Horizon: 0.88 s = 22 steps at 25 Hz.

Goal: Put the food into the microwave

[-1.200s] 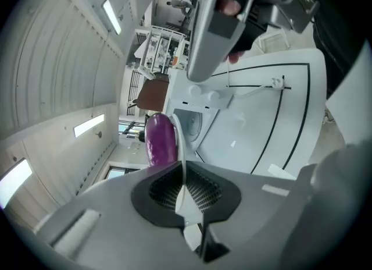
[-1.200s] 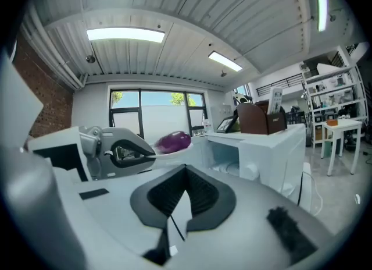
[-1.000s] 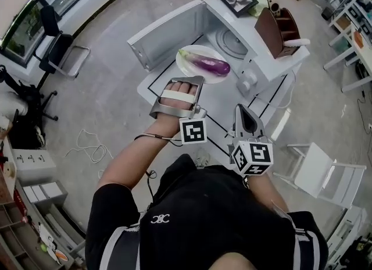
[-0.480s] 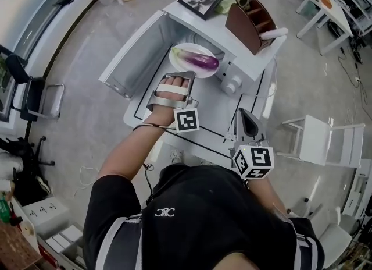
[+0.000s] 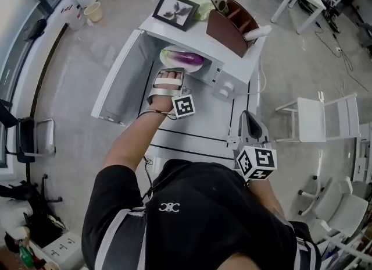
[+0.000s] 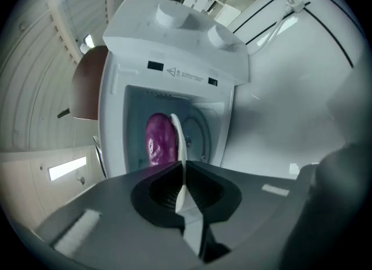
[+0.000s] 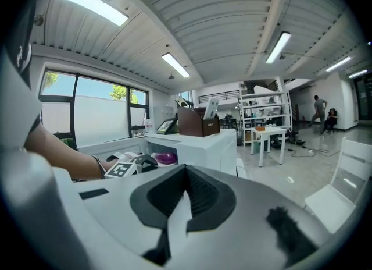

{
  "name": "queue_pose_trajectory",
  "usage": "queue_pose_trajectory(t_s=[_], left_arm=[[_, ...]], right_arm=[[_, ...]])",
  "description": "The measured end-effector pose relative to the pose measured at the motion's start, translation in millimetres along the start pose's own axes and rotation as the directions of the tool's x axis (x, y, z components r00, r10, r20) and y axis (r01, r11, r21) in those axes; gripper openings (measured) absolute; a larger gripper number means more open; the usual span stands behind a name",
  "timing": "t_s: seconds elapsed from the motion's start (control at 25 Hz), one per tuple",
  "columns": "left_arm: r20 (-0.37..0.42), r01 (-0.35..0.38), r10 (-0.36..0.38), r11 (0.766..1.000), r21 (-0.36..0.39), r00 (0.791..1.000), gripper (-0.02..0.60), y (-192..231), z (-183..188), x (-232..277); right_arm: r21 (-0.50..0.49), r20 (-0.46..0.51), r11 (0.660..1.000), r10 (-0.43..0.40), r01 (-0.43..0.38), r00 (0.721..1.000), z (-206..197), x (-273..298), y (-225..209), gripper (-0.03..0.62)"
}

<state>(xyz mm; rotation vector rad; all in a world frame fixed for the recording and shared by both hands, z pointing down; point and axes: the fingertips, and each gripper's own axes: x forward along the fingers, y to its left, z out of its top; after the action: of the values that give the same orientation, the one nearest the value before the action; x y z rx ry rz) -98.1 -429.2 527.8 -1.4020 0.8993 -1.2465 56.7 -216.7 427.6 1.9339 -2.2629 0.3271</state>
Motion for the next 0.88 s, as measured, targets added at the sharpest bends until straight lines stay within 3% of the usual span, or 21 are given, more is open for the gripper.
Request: queue_pose_trajectory(t_s=[0.2, 0.36, 0.72, 0.88], left_arm=[[0.039, 0.008, -0.007, 1.000, -0.015, 0.999, 0.023, -15, 8, 38], [0.038, 0.165, -0.167, 0.986, 0.030, 0.985, 0.023, -51, 15, 65], [0.058, 0.221, -0.224, 0.974, 0.051, 0.973, 0.025, -66, 35, 106], [0.059, 0.257, -0.261, 0.964, 0.071, 0.964, 0.031, -73, 35, 113]], right_arm=[[-0.001, -0.003, 0.998, -0.063, 0.063, 0.998, 0, -1, 0, 0.006], [-0.008, -0.012, 0.993, -0.120, 0.120, 0.993, -3, -7, -4, 0.006], [0.012, -0.031, 0.977, -0.211, 0.212, 0.977, -13, -24, -13, 0.006], [0.034, -0.034, 0.976, -0.215, 0.216, 0.976, -13, -24, -15, 0.006]])
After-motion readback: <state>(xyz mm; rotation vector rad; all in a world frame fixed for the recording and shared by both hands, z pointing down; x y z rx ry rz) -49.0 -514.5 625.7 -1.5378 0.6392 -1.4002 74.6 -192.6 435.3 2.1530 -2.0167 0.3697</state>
